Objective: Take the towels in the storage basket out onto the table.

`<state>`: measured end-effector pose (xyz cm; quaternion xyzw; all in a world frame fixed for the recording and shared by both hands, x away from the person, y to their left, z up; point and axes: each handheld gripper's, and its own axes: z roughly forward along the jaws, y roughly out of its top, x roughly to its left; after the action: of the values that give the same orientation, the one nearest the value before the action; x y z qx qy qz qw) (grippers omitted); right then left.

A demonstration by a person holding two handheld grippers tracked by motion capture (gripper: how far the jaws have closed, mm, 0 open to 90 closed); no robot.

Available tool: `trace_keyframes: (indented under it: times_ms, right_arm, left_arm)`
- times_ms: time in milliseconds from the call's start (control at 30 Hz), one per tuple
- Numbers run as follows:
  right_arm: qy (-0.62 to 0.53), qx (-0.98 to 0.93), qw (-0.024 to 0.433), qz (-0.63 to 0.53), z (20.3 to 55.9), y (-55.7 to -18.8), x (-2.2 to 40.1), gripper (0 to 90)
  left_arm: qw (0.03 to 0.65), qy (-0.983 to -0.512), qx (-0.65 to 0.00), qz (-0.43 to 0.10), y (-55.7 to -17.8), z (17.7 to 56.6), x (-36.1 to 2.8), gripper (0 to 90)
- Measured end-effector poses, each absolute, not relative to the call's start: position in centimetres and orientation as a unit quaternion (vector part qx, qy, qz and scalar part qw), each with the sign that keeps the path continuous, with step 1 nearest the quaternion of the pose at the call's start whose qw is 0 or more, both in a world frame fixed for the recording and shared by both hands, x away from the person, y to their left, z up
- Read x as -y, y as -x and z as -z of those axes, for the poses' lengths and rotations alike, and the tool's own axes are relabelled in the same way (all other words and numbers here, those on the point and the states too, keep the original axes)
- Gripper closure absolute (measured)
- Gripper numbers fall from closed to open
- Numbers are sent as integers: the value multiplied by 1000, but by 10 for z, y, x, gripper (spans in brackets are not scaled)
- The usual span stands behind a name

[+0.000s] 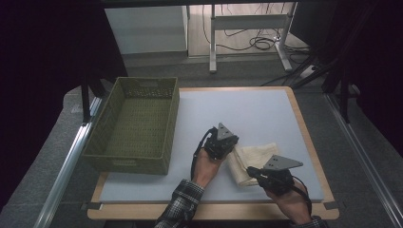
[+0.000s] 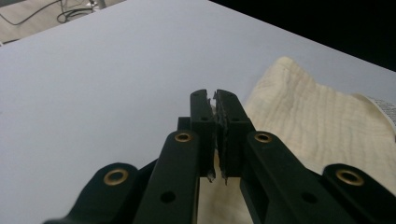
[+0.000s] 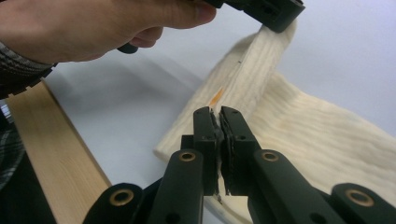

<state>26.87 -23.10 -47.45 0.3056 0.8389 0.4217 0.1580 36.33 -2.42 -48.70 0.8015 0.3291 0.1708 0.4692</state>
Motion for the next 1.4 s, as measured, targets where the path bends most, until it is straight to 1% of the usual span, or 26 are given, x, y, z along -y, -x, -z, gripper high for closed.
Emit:
trace_keyframes:
  times_ms: [300, 833, 1000, 1300, 1400]
  right_arm:
    - [-337, -826, 170, -418, 475, -269, 263, 859]
    - [-373, -810, 182, -414, 476, -267, 302, 858]
    - [-388, -806, 180, -408, 482, -268, 313, 858]
    - [-406, -811, 171, -386, 504, -278, 316, 856]
    - [-406, -812, 168, -384, 506, -279, 314, 856]
  left_arm:
    - [467, -812, -309, -163, -371, 485, 56, 865]
    - [459, -829, -277, -161, -383, 478, 112, 863]
    - [442, -839, -272, -163, -386, 482, 128, 862]
    - [420, -847, -283, -162, -392, 496, 134, 855]
    - [416, -850, -282, -158, -393, 499, 135, 838]
